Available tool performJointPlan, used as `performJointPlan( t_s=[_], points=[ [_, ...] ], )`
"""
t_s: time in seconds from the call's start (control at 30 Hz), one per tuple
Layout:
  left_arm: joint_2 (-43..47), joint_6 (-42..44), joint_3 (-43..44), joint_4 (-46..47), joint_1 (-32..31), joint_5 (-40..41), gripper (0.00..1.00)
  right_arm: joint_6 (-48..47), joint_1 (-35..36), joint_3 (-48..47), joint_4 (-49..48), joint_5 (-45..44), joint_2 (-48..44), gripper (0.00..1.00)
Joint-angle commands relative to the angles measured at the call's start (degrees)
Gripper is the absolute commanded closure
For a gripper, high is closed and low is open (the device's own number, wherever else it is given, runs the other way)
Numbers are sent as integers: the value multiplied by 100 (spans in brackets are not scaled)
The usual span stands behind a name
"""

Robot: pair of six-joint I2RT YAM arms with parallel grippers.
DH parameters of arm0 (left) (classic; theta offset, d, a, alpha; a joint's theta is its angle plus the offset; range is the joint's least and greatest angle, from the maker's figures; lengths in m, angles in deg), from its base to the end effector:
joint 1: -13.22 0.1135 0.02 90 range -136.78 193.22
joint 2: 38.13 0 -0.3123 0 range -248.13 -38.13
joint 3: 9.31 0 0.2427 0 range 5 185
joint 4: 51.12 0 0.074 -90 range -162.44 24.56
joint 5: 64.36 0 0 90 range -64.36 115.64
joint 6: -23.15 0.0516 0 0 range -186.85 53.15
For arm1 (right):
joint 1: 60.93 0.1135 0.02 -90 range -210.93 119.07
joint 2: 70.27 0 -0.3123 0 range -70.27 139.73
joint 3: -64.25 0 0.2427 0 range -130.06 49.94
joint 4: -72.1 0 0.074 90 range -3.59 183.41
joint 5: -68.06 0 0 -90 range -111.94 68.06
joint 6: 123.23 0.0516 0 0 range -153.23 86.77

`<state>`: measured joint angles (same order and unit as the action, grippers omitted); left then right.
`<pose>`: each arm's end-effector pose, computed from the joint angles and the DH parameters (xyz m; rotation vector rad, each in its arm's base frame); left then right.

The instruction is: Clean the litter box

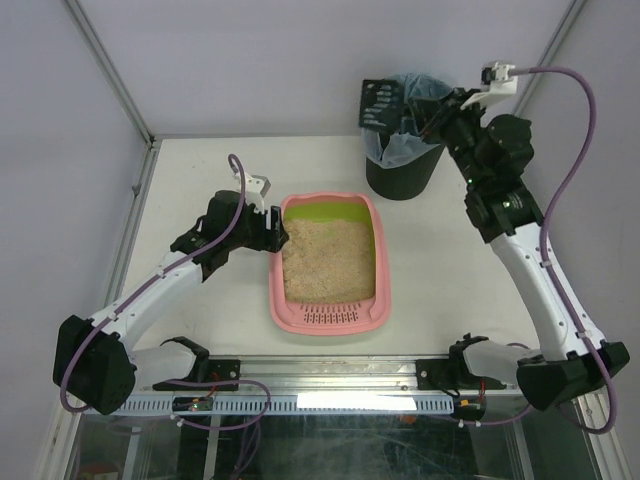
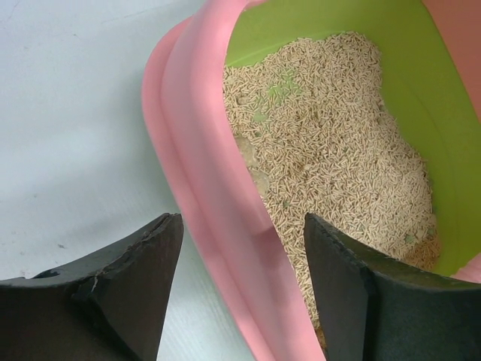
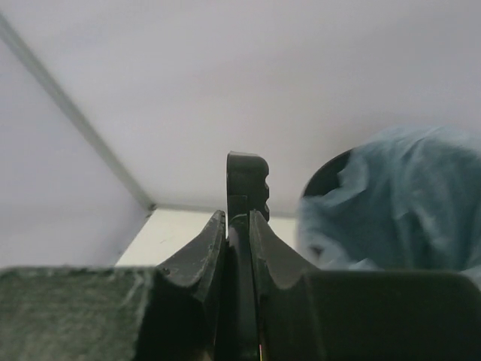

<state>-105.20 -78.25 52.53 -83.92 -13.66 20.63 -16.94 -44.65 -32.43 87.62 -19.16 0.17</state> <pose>0.2110 -0.1120 0.3017 0.3539 2.2440 -0.4568 0.2455 0.0743 0.5384 -0.0409 1.4019 0.5072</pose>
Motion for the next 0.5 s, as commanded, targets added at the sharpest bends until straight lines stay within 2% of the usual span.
performJointPlan(
  t_s=[0.0, 0.23, 0.33, 0.47],
  points=[
    [185, 98, 225, 142, 86, -165, 35, 565, 976, 455, 675, -562, -357, 100],
    [185, 127, 227, 128, 85, -299, 41, 418, 2584, 761, 2154, -2355, -449, 100],
    [185, 165, 218, 134, 88, -369, 44, 449, 3007, 671, 2846, -2870, -257, 100],
    [140, 192, 206, 128, 86, -521, 48, 642, 3229, 164, 3937, -3042, 310, 100]
  ],
)
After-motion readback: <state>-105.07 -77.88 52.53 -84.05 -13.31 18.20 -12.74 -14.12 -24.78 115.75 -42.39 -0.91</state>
